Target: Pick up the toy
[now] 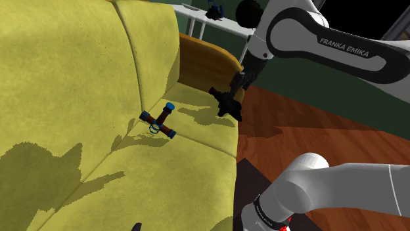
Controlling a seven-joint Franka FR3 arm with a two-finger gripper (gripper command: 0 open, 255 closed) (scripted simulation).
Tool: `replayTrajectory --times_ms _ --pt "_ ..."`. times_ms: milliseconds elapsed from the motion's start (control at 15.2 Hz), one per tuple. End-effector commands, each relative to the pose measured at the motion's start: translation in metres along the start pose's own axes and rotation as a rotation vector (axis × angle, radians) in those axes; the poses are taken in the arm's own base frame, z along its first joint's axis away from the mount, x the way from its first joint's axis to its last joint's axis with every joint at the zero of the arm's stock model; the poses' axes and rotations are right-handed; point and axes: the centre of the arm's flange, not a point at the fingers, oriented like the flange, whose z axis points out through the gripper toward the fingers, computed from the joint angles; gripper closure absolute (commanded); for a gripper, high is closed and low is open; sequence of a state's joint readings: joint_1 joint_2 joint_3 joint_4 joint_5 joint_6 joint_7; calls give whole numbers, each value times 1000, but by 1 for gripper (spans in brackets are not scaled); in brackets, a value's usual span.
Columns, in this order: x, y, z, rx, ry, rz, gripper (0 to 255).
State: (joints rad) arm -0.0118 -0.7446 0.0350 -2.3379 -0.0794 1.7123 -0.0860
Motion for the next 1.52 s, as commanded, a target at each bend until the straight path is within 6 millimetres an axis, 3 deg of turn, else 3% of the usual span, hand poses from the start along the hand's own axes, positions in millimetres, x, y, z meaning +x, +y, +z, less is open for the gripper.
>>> replayTrajectory --times_ms 0,1320,1452 --pt "0 0 0 0 0 0 0" --pt "166 -192 92 -16 -52 114 0" --pt "169 -197 99 -16 -53 116 0"
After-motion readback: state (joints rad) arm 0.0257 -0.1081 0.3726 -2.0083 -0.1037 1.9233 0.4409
